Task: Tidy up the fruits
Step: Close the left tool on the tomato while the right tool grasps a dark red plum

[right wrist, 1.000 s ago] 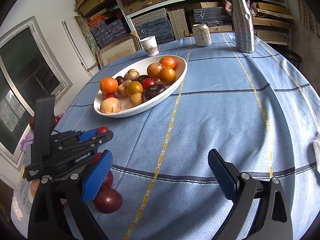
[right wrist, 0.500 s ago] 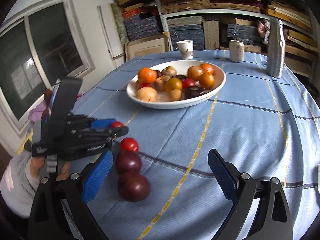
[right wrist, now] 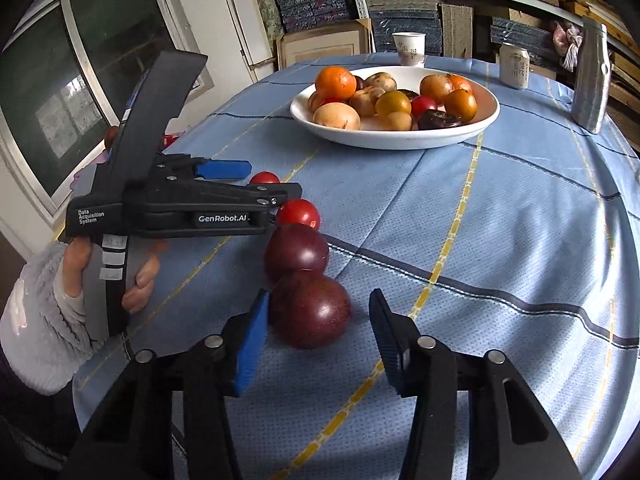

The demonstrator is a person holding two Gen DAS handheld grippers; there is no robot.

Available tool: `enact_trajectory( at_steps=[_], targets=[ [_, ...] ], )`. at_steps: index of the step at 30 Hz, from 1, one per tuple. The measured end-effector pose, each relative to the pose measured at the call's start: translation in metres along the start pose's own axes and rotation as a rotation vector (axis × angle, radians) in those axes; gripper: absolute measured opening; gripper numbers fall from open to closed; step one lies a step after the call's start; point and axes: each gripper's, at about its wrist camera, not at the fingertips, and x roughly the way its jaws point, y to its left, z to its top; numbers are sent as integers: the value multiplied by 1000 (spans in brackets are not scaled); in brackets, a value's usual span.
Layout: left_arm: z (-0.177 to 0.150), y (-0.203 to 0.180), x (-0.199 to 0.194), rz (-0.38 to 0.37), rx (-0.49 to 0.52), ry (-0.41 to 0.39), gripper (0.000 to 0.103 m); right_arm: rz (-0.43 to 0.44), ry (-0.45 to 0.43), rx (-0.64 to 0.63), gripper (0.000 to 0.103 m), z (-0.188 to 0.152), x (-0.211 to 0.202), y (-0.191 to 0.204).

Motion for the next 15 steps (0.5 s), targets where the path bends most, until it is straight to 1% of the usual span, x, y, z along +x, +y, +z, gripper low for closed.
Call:
enact_trajectory(
  at_steps=[3, 5, 6, 7, 10, 15],
  targets=[
    [0, -1, -1, 1, 5, -6, 75, 17, 4, 4, 44, -1, 1, 1],
    [0, 0, -1, -6, 0, -2, 72, 28, 7, 3, 40, -2, 1, 3],
    [-1, 1, -1, -12, -1, 1, 69, 29, 8, 3, 40, -2, 1, 3],
    [-1, 1, -1, -19, -1, 6, 61, 30, 9, 4, 40, -1, 1, 2],
    [-4, -1, -2, -30, 6, 17, 49, 37, 9, 12, 40, -1, 1, 1],
    [-14, -3, -10, -36, 25, 15, 39, 43, 7, 17, 40, 0, 1, -1]
  ],
)
